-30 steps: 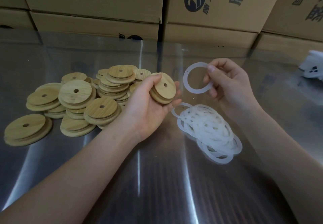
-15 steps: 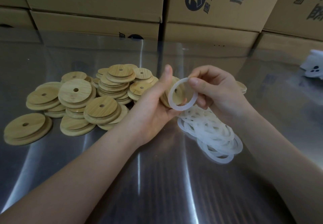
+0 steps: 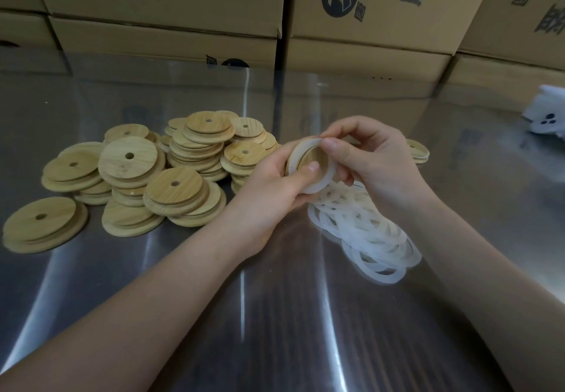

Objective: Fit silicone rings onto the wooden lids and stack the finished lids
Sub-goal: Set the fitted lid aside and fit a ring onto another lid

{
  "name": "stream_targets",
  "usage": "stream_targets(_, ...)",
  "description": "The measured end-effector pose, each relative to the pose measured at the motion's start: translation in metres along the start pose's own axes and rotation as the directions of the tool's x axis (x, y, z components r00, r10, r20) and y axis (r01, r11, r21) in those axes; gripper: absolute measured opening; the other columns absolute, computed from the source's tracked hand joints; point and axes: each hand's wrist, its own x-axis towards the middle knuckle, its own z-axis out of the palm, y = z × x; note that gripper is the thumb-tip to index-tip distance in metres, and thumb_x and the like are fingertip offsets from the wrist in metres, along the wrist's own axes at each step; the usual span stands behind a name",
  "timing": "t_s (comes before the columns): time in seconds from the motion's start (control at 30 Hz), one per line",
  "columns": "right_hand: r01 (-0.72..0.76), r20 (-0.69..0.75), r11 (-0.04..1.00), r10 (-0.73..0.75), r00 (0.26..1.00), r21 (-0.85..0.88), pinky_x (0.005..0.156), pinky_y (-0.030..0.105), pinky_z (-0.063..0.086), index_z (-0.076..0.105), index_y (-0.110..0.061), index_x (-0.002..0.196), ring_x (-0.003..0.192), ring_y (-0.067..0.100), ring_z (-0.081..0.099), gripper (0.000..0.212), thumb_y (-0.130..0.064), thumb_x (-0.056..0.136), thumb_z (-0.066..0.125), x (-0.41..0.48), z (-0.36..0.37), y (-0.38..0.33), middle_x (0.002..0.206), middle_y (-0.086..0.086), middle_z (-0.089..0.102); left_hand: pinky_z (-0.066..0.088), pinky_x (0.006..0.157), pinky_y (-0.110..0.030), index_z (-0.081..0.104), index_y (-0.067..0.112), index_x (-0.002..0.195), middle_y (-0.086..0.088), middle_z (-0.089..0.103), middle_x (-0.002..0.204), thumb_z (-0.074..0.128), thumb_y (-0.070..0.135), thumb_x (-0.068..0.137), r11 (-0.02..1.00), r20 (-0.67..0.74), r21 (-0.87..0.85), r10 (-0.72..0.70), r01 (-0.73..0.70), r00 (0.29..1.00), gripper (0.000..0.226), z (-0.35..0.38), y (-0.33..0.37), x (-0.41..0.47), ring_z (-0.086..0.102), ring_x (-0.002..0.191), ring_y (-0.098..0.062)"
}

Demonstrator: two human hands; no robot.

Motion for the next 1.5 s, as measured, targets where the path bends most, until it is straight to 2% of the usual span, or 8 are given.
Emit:
stream_targets(0.2, -0.009, 0.001, 1.0, 0.009, 1.0, -0.017, 0.047, 0.021, 0.042, 0.071, -0.022, 0.082, 0.051, 0.013, 0.051, 0.011, -0.012, 0.085, 0.068, 0.0, -0.001, 0.002, 0.068, -0.004, 0.064, 0.054, 0.097, -0.041, 0.062, 0.019, 0.124, -0.002, 0.069, 0.111, 0.054, 0.007, 0.098, 0.979, -0.099, 0.168, 0.137, -0.119, 0.986, 0.03, -0.001, -0.001, -0.001, 0.066, 0.107, -0.015)
stream_targets(0.37, -0.028, -0.009, 0.999, 0.028, 1.0, -0.027, 0.047, 0.023, 0.042, 0.072, -0.025, 0.081, 0.053, 0.014, 0.051, 0.013, -0.013, 0.084, 0.069, 0.0, -0.002, 0.004, 0.071, -0.004, 0.064, 0.052, 0.099, -0.035, 0.056, 0.028, 0.128, 0.006, 0.065, 0.116, 0.06, 0.009, 0.094, 0.924, -0.128, 0.311, 0.273, -0.223, 0.953, 0.039, -0.002, -0.002, 0.0, 0.062, 0.111, -0.006)
stream_targets(0.57, -0.037, -0.021, 0.999, 0.036, 0.999, -0.031, 0.048, 0.023, 0.043, 0.072, -0.026, 0.08, 0.053, 0.015, 0.053, 0.012, -0.016, 0.085, 0.069, 0.001, -0.003, 0.006, 0.07, -0.003, 0.064, 0.052, 0.084, -0.03, 0.048, 0.03, 0.126, 0.004, 0.064, 0.102, 0.058, 0.016, 0.097, 0.89, -0.098, 0.33, 0.365, -0.315, 0.926, 0.034, -0.003, -0.005, -0.001, 0.063, 0.096, -0.011)
stream_targets(0.77, -0.038, -0.047, 0.999, 0.036, 0.998, -0.035, 0.048, 0.023, 0.044, 0.071, -0.026, 0.079, 0.051, 0.015, 0.053, 0.012, -0.016, 0.086, 0.069, 0.0, 0.0, 0.008, 0.068, -0.003, 0.064, 0.047, 0.078, -0.02, 0.044, 0.025, 0.115, 0.004, 0.059, 0.098, 0.052, 0.015, 0.1, 0.81, -0.068, 0.425, 0.472, -0.403, 0.879, 0.02, -0.003, -0.004, -0.001, 0.058, 0.088, -0.005)
stream_targets(0.9, -0.01, -0.07, 0.998, 0.007, 0.998, -0.055, 0.049, 0.025, 0.046, 0.069, -0.021, 0.083, 0.051, 0.014, 0.054, 0.013, -0.011, 0.09, 0.067, -0.003, 0.004, 0.011, 0.072, -0.003, 0.064, 0.049, 0.078, -0.027, 0.045, 0.022, 0.109, -0.004, 0.058, 0.1, 0.051, 0.014, 0.099, 0.79, -0.077, 0.463, 0.488, -0.403, 0.869, 0.014, -0.004, -0.006, 0.001, 0.058, 0.09, -0.011)
stream_targets(1.07, 0.028, -0.083, 0.996, -0.035, 0.996, -0.08, 0.049, 0.023, 0.046, 0.066, -0.02, 0.084, 0.052, 0.013, 0.055, 0.012, -0.009, 0.091, 0.065, -0.004, 0.009, 0.015, 0.072, -0.006, 0.064, 0.051, 0.08, -0.023, 0.054, 0.018, 0.104, 0.006, 0.06, 0.094, 0.054, 0.01, 0.098, 0.778, -0.129, 0.484, 0.517, -0.402, 0.846, 0.01, -0.006, -0.006, 0.003, 0.06, 0.09, -0.006)
stream_targets(1.2, 0.029, -0.088, 0.996, -0.037, 0.995, -0.09, 0.05, 0.023, 0.046, 0.066, -0.019, 0.085, 0.053, 0.015, 0.056, 0.012, -0.009, 0.091, 0.064, -0.004, 0.009, 0.016, 0.072, -0.004, 0.064, 0.052, 0.081, -0.023, 0.059, 0.012, 0.106, 0.005, 0.064, 0.095, 0.052, 0.007, 0.098, 0.805, -0.144, 0.439, 0.502, -0.4, 0.853, 0.011, -0.008, -0.003, 0.003, 0.063, 0.093, -0.009)
stream_targets(1.5, 0.024, -0.092, 0.998, -0.03, 0.995, -0.062, 0.051, 0.024, 0.047, 0.066, -0.019, 0.084, 0.053, 0.016, 0.056, 0.011, -0.01, 0.09, 0.064, -0.003, 0.01, 0.015, 0.07, -0.004, 0.063, 0.048, 0.077, -0.027, 0.049, 0.022, 0.095, -0.009, 0.057, 0.091, 0.052, 0.005, 0.097, 0.819, -0.156, 0.409, 0.497, -0.403, 0.853, 0.017, -0.008, -0.002, 0.0, 0.057, 0.086, -0.019)
